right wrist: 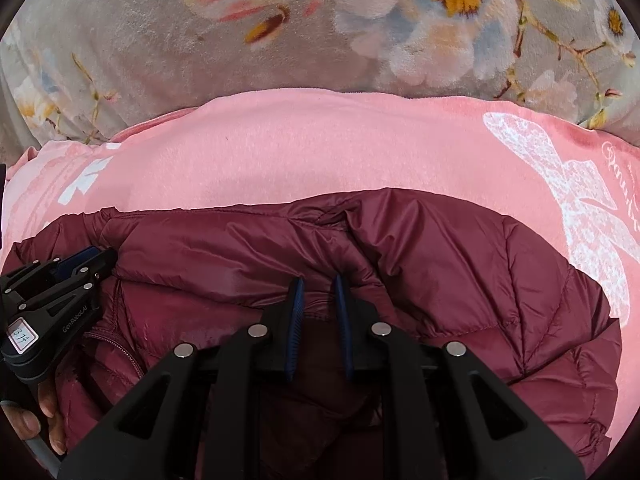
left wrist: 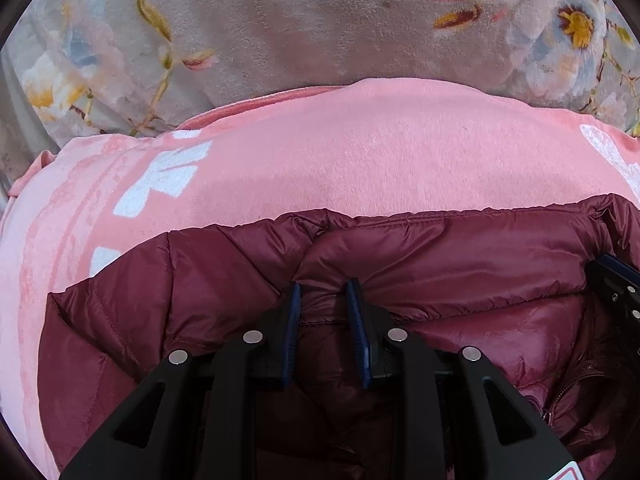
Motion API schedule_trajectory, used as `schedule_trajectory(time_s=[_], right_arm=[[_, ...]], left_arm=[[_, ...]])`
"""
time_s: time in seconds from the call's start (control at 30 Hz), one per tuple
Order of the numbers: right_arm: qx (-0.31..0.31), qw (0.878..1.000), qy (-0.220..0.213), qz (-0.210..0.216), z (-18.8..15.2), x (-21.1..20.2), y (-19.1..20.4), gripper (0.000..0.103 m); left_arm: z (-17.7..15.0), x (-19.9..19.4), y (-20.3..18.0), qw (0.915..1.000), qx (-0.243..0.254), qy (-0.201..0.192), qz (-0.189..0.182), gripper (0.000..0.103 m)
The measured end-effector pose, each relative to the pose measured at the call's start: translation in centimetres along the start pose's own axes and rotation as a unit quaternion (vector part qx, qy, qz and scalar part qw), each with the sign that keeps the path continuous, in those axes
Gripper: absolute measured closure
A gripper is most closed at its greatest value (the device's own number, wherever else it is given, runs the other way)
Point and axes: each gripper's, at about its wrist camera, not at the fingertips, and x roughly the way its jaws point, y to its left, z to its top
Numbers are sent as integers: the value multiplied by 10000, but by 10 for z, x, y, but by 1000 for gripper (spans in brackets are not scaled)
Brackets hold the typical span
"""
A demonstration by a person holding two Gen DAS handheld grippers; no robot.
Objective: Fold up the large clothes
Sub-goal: 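Lift the collar end with both tools and fold it toward the hem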
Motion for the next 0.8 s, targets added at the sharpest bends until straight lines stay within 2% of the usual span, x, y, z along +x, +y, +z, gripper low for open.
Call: schedule_trajectory(time_s=[0.5, 0.8], right_arm=[[-146, 9998, 18, -125, 2, 2, 4, 87], [-204, 9996, 25, -175, 1, 3, 5, 87]], left_arm=[[0, -2, -11, 9991, 256, 3, 345, 77], [-1, -4, -13, 9987, 298, 10, 406, 77]])
